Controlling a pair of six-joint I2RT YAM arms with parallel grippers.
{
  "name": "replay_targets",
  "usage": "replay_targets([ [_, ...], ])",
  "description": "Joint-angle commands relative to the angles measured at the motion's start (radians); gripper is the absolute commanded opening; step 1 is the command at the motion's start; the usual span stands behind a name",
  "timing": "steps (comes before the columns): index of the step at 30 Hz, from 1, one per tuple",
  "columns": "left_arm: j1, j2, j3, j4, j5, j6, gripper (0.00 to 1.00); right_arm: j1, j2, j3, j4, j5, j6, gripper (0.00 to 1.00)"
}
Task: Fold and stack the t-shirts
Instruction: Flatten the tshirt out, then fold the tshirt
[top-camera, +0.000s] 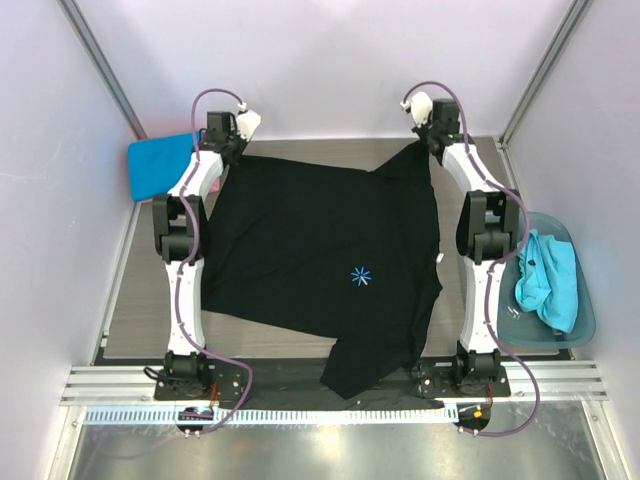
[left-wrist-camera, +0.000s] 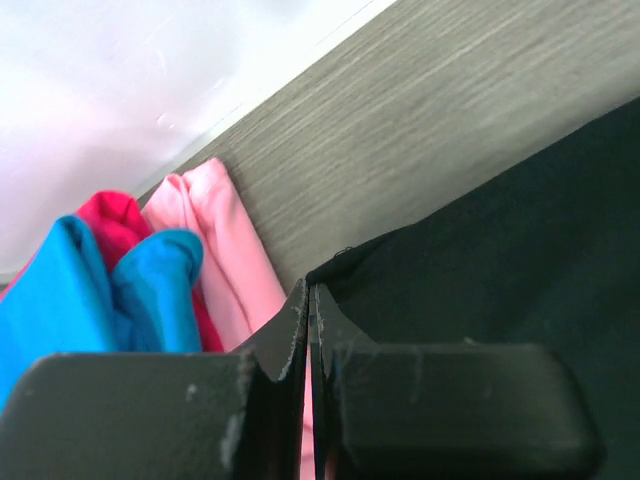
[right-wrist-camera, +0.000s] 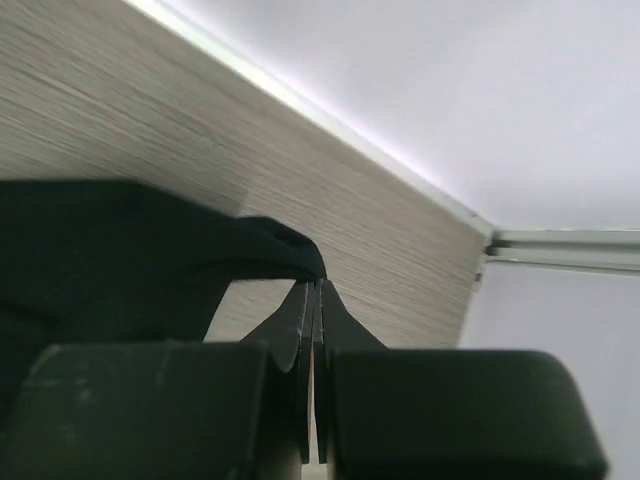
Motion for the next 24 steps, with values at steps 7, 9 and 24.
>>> replay_targets([
  [7,0.005,-0.211,-0.097,0.064,0.039,0.042,0.00,0.050,-0.328,-0.162,-0.069,-0.021,0.022,0.01],
  [9,0.005,-0.223,-0.108,0.062,0.045,0.048,0.00,0.058,-0.380,-0.207,-0.082,-0.020,0.023,0.01],
  [24,0.017,-0.340,-0.232,0.062,0.067,0.106,0.00,0.081,-0.690,-0.459,-0.171,-0.018,0.063,0.01],
])
